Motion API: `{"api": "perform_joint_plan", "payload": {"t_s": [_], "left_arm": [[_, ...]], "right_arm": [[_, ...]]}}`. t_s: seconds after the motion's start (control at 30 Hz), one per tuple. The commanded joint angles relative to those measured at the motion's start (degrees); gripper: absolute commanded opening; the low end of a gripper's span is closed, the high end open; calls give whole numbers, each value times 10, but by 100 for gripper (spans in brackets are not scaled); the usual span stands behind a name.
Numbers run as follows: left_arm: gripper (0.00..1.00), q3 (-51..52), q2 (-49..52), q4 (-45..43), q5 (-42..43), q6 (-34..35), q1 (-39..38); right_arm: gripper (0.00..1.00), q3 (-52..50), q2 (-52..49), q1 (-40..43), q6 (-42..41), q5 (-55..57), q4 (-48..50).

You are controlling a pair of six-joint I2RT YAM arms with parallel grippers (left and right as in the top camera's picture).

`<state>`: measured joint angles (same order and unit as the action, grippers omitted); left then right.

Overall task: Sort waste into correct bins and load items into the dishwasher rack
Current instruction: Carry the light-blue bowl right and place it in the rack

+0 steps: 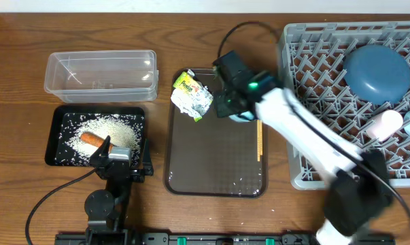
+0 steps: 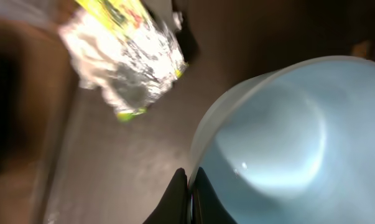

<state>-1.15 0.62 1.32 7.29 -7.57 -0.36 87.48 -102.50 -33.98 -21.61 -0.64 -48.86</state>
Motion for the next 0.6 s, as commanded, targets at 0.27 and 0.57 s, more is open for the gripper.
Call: {"api": "perform_joint_plan", "payload": {"t_s": [0.27,0.57], "left_arm": [[96,9,-4,20,6,-5,3],[96,9,-4,20,6,-5,3]], "right_arm": [[1,17,166,203,17,-46,-140],[1,1,166,422,137,-345,-167]]}}
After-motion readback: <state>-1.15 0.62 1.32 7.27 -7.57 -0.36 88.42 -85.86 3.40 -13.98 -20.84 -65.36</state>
